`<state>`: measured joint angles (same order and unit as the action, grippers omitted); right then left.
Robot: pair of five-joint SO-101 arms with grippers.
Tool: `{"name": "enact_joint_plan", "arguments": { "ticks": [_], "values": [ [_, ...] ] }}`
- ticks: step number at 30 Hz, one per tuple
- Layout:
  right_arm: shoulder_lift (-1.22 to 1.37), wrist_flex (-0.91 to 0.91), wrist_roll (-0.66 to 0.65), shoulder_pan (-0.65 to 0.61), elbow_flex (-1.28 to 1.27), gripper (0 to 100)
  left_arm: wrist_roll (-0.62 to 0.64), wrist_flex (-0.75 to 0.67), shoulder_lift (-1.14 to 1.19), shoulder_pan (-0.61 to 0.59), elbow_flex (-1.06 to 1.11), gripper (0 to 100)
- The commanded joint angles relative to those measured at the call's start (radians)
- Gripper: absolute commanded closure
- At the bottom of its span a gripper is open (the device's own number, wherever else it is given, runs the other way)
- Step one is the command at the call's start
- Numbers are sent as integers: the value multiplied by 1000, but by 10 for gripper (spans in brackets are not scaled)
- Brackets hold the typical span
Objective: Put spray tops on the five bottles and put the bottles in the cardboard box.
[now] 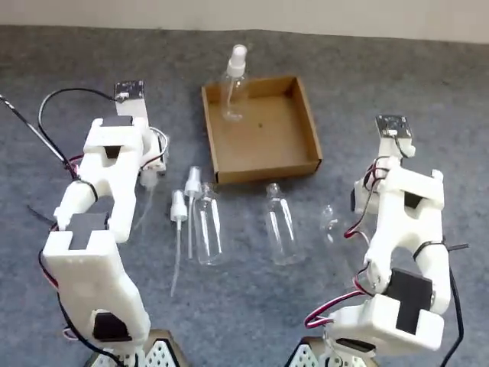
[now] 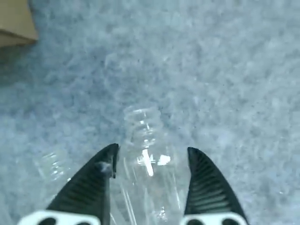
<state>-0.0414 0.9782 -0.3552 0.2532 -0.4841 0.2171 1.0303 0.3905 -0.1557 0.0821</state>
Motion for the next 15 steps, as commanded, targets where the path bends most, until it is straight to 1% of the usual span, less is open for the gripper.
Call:
{"name": "enact_joint_plan", "arguments": {
  "ticks": [1, 5, 11, 15],
  "values": [
    [-42, -13, 5, 13, 1, 953, -29, 51, -30, -12, -58, 915],
    [-42, -12, 5, 15, 1, 953, -41, 164, -76, -8, -122, 914],
    [-42, -12, 3, 13, 1, 951, -163, 276, -131, -7, -140, 912],
    [-42, 18, 2, 13, -1, 902, -242, 308, -117, -13, -114, 915]
  ]
}}
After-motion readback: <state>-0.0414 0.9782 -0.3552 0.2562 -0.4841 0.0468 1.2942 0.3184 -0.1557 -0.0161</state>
